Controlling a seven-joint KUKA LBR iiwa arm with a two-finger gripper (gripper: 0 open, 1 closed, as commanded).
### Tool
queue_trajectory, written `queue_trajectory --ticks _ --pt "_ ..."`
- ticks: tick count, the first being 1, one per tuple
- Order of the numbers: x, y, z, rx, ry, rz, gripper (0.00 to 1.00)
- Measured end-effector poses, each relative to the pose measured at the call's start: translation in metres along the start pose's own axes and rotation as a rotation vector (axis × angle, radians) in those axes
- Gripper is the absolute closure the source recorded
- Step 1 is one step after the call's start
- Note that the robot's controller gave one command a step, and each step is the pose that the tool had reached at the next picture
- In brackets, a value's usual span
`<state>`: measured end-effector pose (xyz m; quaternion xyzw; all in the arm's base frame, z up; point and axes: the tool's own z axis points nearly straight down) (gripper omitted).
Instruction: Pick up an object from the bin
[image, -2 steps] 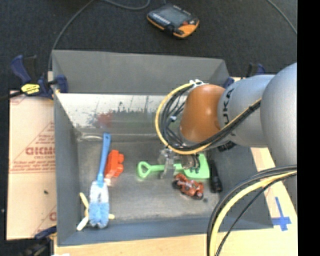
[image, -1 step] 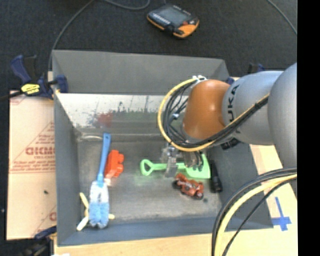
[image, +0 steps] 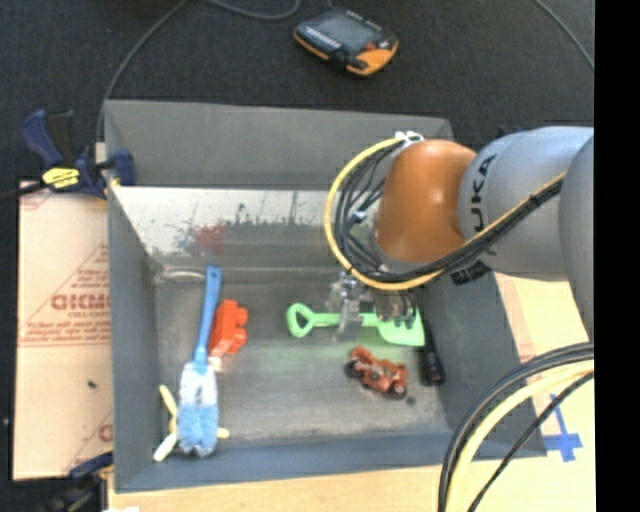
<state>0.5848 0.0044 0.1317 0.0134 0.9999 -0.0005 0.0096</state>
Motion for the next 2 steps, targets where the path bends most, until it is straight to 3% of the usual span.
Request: queue_trajectory --ticks 2 --pt "0.0 0.0 -0.036 0.0 0.0 0.0 1.0"
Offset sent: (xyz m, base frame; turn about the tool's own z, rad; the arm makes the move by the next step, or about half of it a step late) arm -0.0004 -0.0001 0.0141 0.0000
